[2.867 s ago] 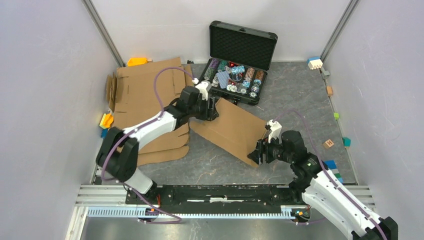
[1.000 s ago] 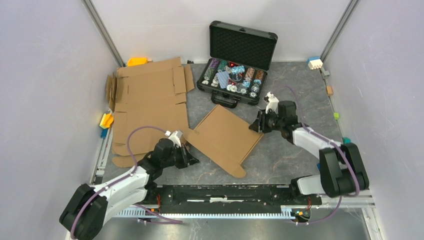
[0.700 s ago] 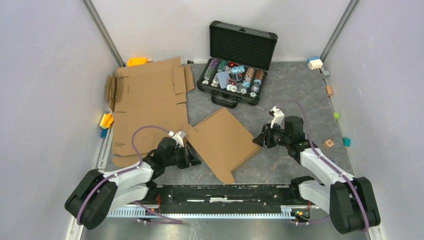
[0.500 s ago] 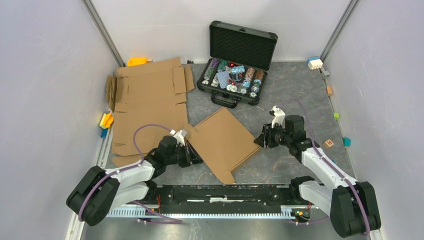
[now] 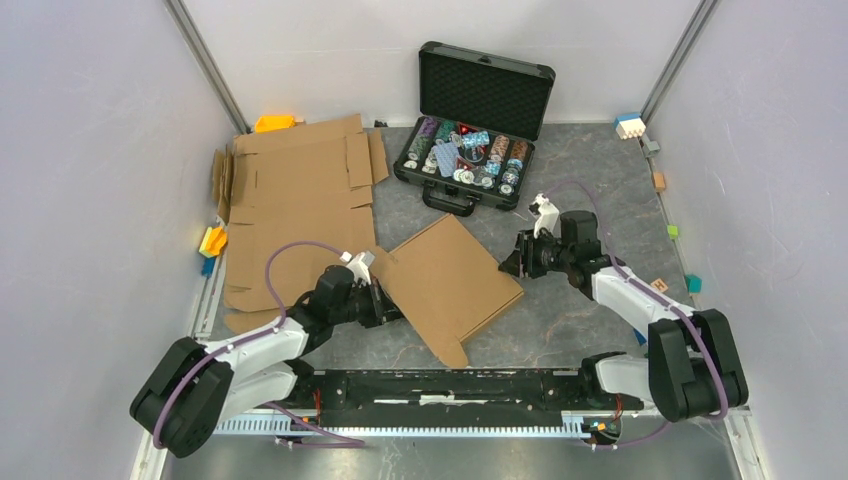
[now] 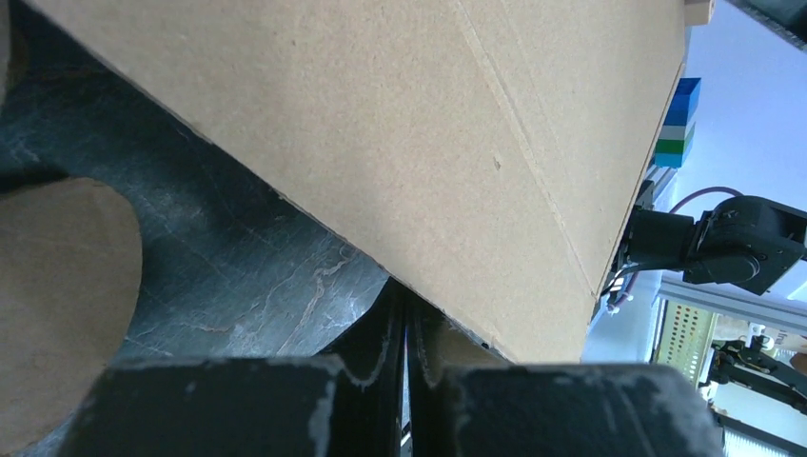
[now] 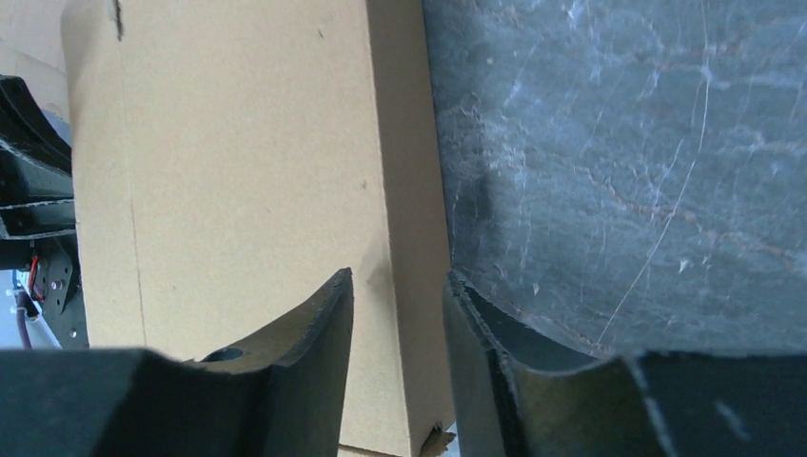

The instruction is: Fold the paper box

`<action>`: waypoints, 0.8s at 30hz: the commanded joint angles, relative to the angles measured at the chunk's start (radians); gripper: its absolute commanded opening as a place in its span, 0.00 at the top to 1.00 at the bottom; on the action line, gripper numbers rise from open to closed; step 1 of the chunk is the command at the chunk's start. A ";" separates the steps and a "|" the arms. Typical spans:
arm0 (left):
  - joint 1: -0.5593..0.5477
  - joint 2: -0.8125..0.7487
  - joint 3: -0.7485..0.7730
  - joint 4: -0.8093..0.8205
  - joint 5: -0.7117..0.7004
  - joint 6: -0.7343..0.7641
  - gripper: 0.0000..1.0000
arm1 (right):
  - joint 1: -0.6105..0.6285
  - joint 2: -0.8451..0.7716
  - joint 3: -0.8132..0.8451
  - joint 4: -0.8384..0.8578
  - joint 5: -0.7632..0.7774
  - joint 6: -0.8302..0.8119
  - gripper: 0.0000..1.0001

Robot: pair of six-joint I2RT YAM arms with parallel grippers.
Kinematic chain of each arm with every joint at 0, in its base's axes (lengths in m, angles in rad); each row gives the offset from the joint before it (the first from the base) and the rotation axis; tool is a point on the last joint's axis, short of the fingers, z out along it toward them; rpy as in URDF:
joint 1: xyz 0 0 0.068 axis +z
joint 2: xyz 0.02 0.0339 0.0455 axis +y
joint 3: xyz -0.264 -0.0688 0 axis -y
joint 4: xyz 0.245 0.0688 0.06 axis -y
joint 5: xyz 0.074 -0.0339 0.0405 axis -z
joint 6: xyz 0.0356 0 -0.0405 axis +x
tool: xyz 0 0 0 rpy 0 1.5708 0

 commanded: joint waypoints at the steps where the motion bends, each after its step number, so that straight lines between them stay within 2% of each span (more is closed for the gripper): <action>1: -0.004 -0.018 0.013 -0.007 -0.008 0.030 0.94 | -0.020 0.014 -0.049 0.085 0.027 0.026 0.60; 3: -0.004 -0.018 0.013 -0.007 -0.008 0.030 0.94 | -0.044 0.039 -0.072 0.114 0.017 0.032 0.68; 6: -0.004 -0.015 0.011 -0.007 -0.013 0.035 0.94 | -0.066 0.075 -0.095 0.130 -0.010 0.016 0.73; 19: -0.004 0.042 -0.002 0.053 -0.010 0.025 0.94 | -0.132 0.132 -0.161 0.182 0.012 -0.004 0.75; 24: -0.004 0.117 -0.002 0.162 -0.006 0.004 0.94 | -0.132 0.144 -0.171 0.201 -0.017 -0.001 0.75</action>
